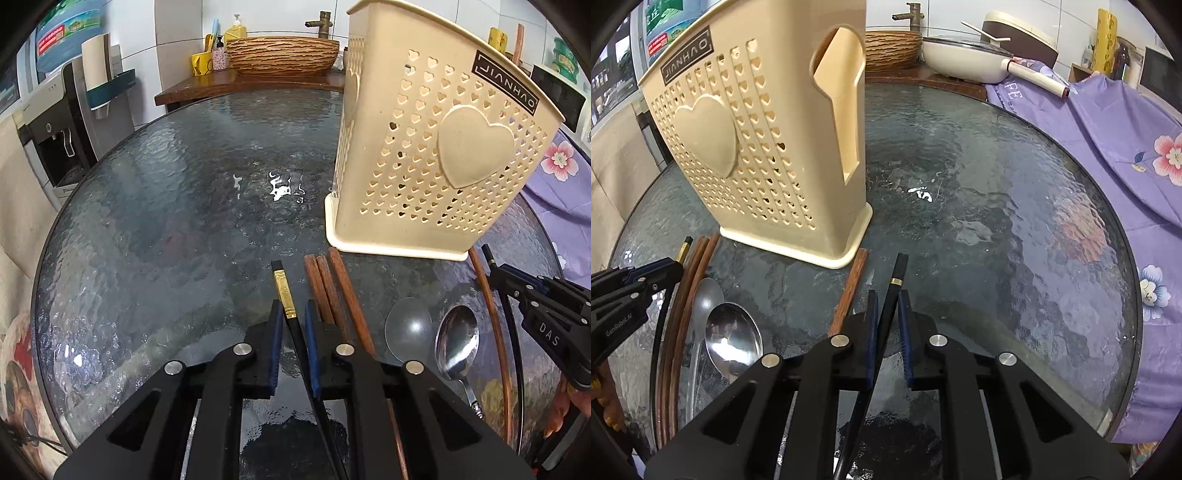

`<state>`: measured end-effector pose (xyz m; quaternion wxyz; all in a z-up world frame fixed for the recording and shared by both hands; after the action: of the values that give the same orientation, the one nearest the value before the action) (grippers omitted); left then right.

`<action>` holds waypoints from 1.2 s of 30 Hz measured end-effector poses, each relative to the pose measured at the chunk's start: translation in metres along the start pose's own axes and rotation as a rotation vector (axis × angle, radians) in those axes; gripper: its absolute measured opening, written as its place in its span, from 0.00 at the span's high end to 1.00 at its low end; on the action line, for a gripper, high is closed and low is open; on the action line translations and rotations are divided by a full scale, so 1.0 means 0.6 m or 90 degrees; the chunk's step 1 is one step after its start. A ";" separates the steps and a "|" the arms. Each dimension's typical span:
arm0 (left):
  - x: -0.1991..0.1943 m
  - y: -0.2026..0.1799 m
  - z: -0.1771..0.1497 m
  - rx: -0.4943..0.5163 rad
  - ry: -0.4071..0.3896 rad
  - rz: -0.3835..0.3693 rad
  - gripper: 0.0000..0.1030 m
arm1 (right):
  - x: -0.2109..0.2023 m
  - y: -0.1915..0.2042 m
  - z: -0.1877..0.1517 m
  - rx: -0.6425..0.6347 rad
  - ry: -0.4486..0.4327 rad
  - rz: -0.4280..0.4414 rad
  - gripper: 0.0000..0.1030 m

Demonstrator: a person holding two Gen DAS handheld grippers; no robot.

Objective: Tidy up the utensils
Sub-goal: 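Grasp the gold-tipped black chopstick with the left tool while the right grasps a black chopstick, then lift both black chopsticks and lower them into the cream holder with both tools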

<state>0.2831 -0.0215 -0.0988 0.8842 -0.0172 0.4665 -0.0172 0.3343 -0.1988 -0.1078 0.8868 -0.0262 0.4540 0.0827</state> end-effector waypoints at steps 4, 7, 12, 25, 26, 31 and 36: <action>0.000 -0.002 0.000 0.001 -0.001 0.000 0.91 | 0.001 -0.003 -0.002 0.008 -0.003 0.005 0.92; 0.000 -0.003 0.000 -0.001 -0.002 -0.003 0.91 | 0.002 -0.010 -0.001 0.023 -0.005 0.017 0.92; 0.001 -0.005 0.002 -0.003 -0.005 -0.005 0.93 | 0.003 -0.019 0.003 0.035 -0.006 0.031 0.92; -0.025 0.006 0.020 -0.021 -0.033 -0.044 0.93 | -0.050 -0.042 0.022 0.092 -0.051 0.143 0.92; -0.032 0.005 0.023 -0.022 -0.038 -0.052 0.93 | -0.058 -0.045 0.025 0.103 -0.058 0.161 0.92; -0.075 0.000 0.038 -0.017 -0.075 -0.078 0.93 | -0.107 -0.052 0.041 0.125 -0.103 0.233 0.92; -0.125 -0.005 0.049 -0.008 -0.111 -0.115 0.93 | -0.171 -0.053 0.047 0.114 -0.153 0.284 0.92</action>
<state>0.2651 -0.0207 -0.0200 0.9162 -0.0659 0.3844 -0.0923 0.3033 -0.2391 -0.0092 0.8931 0.1626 0.3454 0.2380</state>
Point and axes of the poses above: each gripper's, at about its wrist camera, not at the fingertips, and x roughly the way its jaws point, y to its left, z to its top, the point moved 6 cm from there along x, roughly the way its jaws point, and after that the axes turned 3 degrees about y, right-handed, at the moved point
